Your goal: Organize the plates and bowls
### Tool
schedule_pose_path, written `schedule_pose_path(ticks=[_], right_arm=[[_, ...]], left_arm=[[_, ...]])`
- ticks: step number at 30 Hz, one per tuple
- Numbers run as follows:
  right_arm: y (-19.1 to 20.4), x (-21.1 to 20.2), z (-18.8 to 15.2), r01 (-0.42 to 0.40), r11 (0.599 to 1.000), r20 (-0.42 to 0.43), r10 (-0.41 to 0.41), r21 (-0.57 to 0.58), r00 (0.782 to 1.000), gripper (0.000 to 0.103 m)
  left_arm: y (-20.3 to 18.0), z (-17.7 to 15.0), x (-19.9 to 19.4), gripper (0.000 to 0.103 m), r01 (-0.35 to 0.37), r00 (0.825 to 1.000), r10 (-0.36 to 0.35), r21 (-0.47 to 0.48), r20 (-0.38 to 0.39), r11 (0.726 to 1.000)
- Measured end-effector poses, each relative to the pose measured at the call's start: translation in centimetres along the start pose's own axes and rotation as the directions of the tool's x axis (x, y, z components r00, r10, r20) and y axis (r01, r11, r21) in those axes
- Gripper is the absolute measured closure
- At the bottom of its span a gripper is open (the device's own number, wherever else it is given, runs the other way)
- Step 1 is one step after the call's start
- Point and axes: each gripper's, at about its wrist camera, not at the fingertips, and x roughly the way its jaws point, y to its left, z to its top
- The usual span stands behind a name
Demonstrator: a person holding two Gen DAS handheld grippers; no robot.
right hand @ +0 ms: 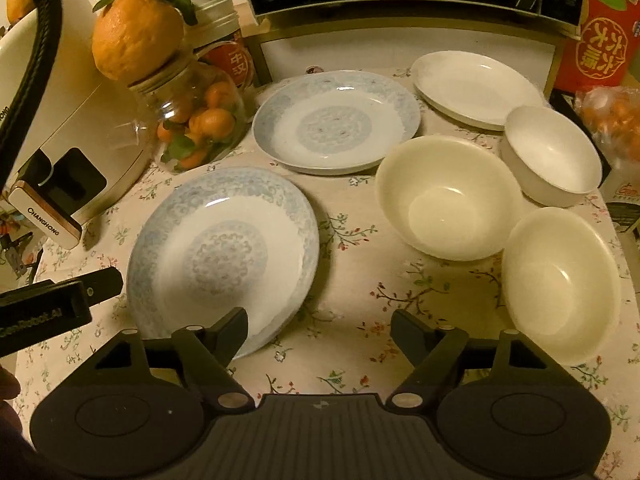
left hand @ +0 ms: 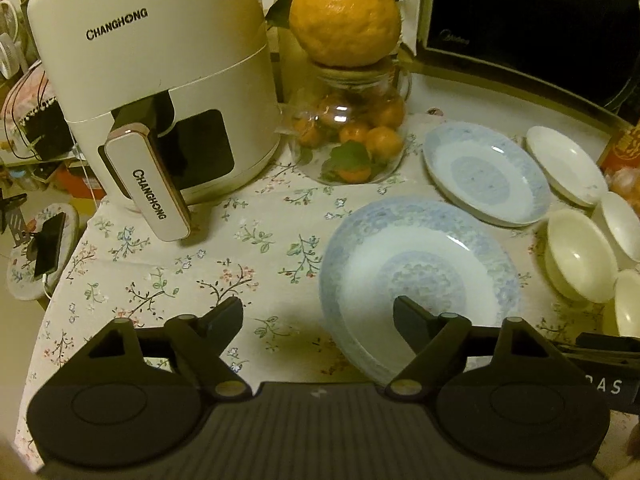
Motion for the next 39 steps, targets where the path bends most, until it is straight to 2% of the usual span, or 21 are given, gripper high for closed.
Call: schedule_pose_path(ticks=[5, 7, 12, 18, 32, 34, 36, 39], right_arm=[[-0.3, 1.1, 0.0, -0.001, 1.0, -0.024, 0.002, 0.029, 1.0, 0.035], [-0.4, 1.5, 0.0, -0.001, 0.999, -0.034, 0.003, 0.045, 0.999, 0.037], [-0.5, 2.4, 0.2, -0.009, 0.998, -0.042, 0.012, 0.068, 0.999, 0.047], [-0.4, 3.4, 0.6, -0.028, 0.996, -0.039, 0.031, 0.087, 0.999, 0.054], [0.5, 4.4, 0.8, -0.023, 0.997, 0.008, 0.022, 0.075, 1.0, 0.061], [0.6, 4.5, 0.8, -0.021, 0.997, 0.014, 0.02, 0.074, 1.0, 0.063], [0.3, 4.4, 0.9, -0.047, 0.994, 0.014, 0.046, 0.094, 0.999, 0.07], [-0.7, 4.5, 1.1, -0.082, 0.982, 0.006, 0.082, 0.168, 0.997, 0.07]], left_arm=[[0.6, -0.1, 1.5, 0.039, 0.031, 0.999, -0.033, -0.036, -0.039, 0.999], [0.8, -0.2, 2.2, 0.048, 0.025, 0.998, -0.027, -0.045, -0.054, 0.999], [0.9, -0.1, 3.6, 0.055, 0.004, 0.998, -0.007, -0.046, -0.063, 0.999], [0.9, -0.2, 5.1, 0.066, 0.004, 0.998, -0.007, -0.043, -0.07, 0.999], [0.6, -0.7, 6.6, 0.066, 0.1, 0.995, -0.102, -0.077, -0.015, 0.992], [0.6, -0.6, 6.6, 0.072, 0.114, 0.993, -0.115, -0.082, -0.011, 0.99], [0.8, -0.6, 6.6, 0.073, 0.123, 0.992, -0.125, -0.097, -0.013, 0.988], [1.0, -0.5, 6.7, 0.073, 0.125, 0.992, -0.127, -0.11, -0.014, 0.986]])
